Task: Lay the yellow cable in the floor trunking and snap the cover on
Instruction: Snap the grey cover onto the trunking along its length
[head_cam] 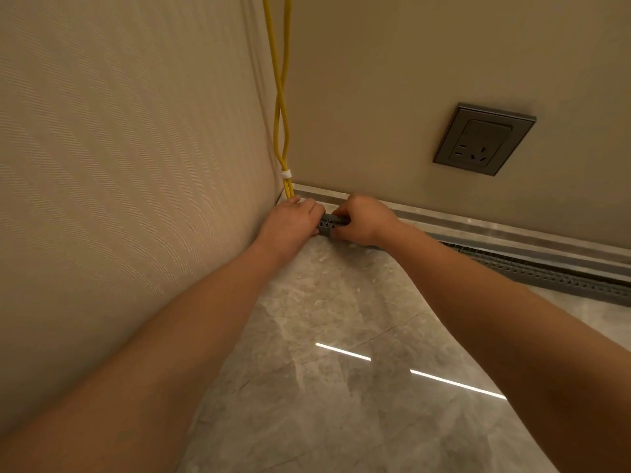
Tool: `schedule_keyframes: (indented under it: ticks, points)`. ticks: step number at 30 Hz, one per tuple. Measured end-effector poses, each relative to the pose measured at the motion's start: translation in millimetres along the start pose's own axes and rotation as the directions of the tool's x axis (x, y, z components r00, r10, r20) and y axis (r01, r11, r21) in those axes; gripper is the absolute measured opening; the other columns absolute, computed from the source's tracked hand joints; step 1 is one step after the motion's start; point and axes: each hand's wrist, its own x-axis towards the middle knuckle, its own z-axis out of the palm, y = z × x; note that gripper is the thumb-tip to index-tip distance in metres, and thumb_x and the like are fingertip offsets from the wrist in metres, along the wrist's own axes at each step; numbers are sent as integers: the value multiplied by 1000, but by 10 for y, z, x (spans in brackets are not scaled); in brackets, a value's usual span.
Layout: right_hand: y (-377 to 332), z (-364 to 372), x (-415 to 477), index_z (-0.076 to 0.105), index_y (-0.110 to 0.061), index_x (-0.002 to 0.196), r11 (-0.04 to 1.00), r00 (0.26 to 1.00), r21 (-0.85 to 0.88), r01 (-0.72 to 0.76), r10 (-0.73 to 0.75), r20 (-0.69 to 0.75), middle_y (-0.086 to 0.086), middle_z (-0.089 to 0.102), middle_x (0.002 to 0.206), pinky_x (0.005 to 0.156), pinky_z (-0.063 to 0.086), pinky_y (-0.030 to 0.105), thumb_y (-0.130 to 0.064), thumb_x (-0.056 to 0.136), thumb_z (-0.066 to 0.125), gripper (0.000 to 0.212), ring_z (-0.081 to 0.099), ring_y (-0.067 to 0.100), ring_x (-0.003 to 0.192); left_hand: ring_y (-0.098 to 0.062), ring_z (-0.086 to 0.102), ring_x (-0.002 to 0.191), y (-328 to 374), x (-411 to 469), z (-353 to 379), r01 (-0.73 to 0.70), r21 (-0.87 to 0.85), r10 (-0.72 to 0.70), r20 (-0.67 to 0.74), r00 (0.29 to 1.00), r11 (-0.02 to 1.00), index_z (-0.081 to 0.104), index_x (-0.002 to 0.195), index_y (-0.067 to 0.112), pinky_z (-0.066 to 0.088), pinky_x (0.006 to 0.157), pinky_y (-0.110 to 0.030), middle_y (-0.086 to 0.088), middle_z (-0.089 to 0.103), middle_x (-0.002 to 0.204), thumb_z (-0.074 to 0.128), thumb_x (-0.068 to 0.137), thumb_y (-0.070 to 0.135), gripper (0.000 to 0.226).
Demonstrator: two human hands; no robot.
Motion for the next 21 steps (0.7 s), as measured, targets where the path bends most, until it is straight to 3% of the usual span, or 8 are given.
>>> schedule_keyframes:
  ticks: [3,6,13,21]
  points:
    - [-38,59,-38,71,-19,95,988,993,-152,31,-48,-108,7,61,91,61,43,32,-39,80,68,25,61,28,83,-24,54,115,-42,50,-20,12,-72,-11,11,1000,997,55,124,16,36,97,-31,-5,60,122,56,94,30,33]
    - [-68,116,-31,70,-16,94,983,982,-183,14,-48,-183,8,63,93,61,39,31,-37,82,65,25,61,30,87,-22,52,116,-83,101,-57,12,-148,-5,44,999,989,57,126,19,40,93,-32,-3,61,123,59,93,31,36]
    - [-80,128,-11,70,-15,92,962,977,-272,22,-79,-199,8,66,90,59,34,30,-36,86,59,25,62,30,84,-23,57,110,-137,161,-131,21,-215,-3,85,996,976,62,122,20,44,91,-35,-2,65,118,63,90,33,34]
    - [-97,122,-11,68,-13,85,939,973,-340,47,-121,-199,6,59,77,56,33,30,-31,87,56,21,59,30,75,-24,58,108,-135,157,-110,-2,-144,11,65,998,990,62,121,19,44,91,-36,-3,65,117,60,91,34,33]
